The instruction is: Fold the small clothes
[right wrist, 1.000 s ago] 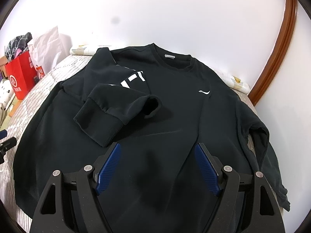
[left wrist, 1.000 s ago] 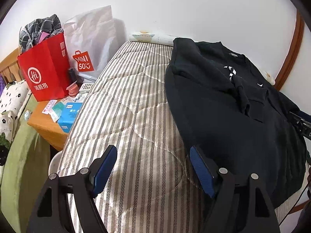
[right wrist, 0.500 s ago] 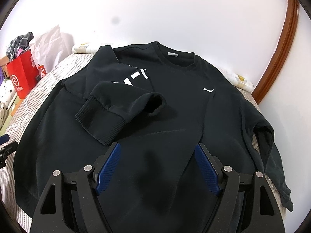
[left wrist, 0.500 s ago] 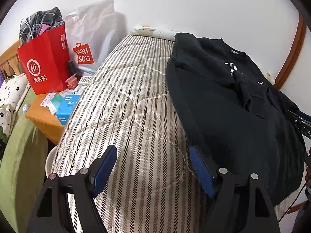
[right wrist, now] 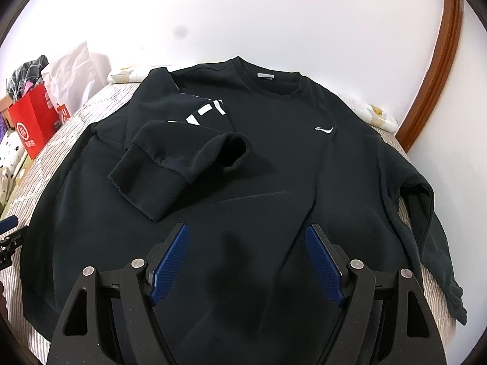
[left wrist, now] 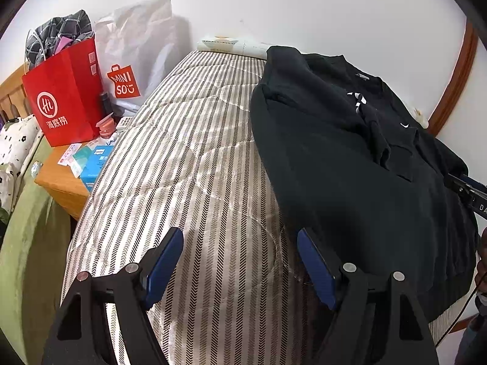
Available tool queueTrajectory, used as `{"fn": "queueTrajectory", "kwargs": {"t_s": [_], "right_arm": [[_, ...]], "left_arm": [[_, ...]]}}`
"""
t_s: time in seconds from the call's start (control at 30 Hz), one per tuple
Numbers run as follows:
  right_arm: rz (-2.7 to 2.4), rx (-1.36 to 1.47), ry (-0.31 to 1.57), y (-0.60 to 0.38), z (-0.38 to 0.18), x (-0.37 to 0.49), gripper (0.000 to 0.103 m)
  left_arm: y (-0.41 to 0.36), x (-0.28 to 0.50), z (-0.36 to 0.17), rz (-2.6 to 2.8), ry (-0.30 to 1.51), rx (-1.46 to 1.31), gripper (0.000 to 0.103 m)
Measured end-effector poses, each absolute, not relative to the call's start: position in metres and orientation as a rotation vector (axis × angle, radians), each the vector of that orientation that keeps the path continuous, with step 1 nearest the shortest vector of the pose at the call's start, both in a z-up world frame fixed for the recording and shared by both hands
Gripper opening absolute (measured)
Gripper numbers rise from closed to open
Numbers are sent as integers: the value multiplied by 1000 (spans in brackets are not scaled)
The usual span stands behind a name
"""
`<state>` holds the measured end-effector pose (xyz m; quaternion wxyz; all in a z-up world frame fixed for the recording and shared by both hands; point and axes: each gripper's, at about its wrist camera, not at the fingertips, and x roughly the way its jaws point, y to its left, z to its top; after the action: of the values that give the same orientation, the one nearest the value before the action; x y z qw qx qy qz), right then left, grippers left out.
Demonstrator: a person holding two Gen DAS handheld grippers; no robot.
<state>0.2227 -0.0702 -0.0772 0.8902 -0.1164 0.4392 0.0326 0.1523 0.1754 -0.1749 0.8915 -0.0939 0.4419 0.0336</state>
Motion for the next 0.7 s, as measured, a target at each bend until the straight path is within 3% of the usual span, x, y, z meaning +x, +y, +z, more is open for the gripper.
{"fn": "queueTrajectory", "kwargs": {"t_s": [0.7], "right_arm": [[176, -308, 919, -32, -82, 245, 78]], "left_arm": [[184, 146, -179, -3, 893, -282, 76]]}}
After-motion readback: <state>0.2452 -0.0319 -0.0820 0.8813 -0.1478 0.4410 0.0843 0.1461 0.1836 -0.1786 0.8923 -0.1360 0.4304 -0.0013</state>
